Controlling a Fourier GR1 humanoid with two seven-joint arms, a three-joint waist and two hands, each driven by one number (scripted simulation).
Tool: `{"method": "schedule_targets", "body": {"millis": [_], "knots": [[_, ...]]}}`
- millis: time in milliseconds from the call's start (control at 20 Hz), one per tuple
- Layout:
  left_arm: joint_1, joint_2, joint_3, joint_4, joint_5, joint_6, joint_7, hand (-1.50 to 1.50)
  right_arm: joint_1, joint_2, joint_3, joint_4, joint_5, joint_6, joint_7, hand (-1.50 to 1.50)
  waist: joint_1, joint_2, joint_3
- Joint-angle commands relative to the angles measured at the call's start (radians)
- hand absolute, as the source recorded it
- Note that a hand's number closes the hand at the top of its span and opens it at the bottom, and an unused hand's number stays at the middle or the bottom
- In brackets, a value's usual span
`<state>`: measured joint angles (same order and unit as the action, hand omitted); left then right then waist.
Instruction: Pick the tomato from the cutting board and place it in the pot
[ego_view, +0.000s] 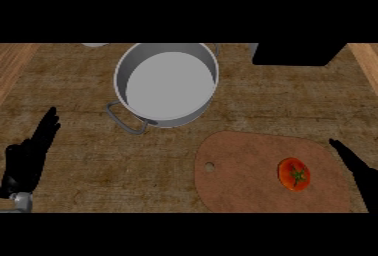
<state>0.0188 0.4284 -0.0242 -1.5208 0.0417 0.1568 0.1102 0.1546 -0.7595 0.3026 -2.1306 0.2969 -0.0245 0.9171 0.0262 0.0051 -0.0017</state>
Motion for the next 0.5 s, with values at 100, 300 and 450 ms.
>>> {"method": "schedule_targets", "body": {"millis": [100,300,450], "knots": [[0.022,-0.020,0.036,0.033,-0.005,-0.033,-0.041,0.00,-0.174,0.118,0.076,0.106,0.053,0.113,0.133,-1.50,-0.017,-0.004,0.001],[0.048,-0.027,0.033,-0.078,-0.029,-0.012,0.047,0.00,-0.244,0.155,0.069,0.184,0.060,0.182,0.171,-1.50,-0.017,-0.005,0.002],[0.021,-0.059,0.030,-0.059,-0.052,-0.020,0.046,0.00,-0.250,0.181,0.023,0.216,0.055,0.227,0.134,-1.50,-0.022,-0.005,0.002]]}}
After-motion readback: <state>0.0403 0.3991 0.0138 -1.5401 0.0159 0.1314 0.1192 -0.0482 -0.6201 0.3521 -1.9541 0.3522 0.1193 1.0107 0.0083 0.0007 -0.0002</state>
